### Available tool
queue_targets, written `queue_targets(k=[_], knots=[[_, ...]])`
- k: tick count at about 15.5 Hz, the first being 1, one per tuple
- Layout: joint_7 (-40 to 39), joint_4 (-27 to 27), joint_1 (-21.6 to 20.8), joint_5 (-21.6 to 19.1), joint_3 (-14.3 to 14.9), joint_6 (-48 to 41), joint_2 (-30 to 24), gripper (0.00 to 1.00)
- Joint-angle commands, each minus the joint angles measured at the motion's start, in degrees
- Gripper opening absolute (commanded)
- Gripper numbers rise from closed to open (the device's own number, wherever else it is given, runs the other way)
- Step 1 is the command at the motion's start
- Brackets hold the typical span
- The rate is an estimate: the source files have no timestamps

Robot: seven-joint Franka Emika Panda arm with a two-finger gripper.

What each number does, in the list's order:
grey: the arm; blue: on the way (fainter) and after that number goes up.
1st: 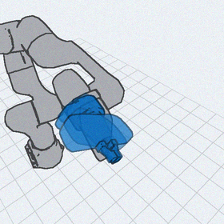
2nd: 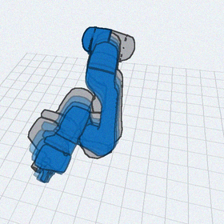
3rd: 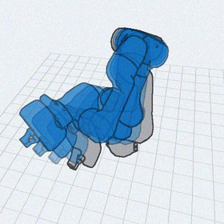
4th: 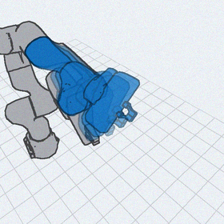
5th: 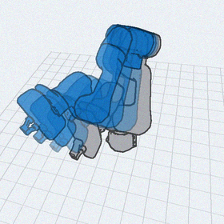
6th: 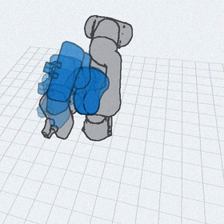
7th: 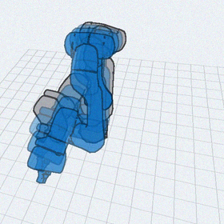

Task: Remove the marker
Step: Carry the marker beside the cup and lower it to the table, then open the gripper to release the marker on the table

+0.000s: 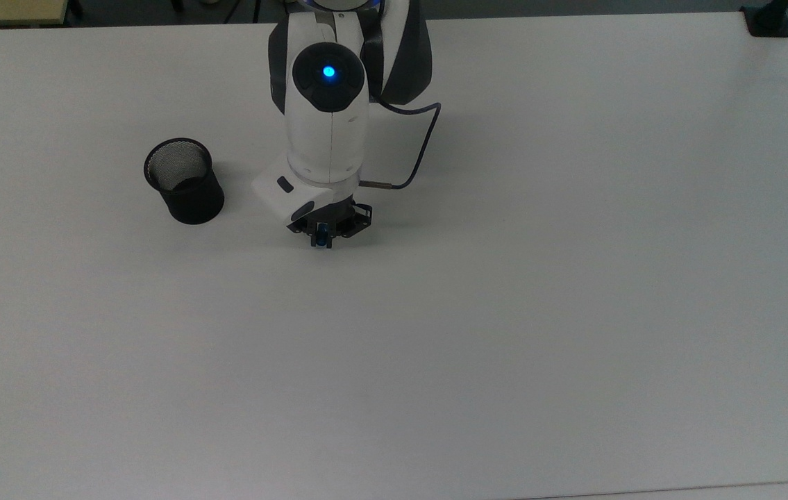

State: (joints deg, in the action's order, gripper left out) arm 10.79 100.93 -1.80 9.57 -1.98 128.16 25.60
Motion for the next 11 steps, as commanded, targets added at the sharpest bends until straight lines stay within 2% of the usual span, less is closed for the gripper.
queue_targets(k=[1, 2, 3, 6, 11], knots=[[2.21, 1.29, 0.04, 1.07, -0.13, 1.65, -1.34, 0.78], [3.0, 1.2, 0.22, 1.06, -0.13, 1.39, -1.96, 0.98], [3.44, 1.2, 0.22, 1.06, -0.13, 1.3, -2.83, 1.0], [3.45, 1.02, 0.48, 0.98, -0.13, -0.36, -5.82, 1.0], [3.45, -0.47, 0.74, 0.8, -0.3, -12.92, -13.63, 1.0]])
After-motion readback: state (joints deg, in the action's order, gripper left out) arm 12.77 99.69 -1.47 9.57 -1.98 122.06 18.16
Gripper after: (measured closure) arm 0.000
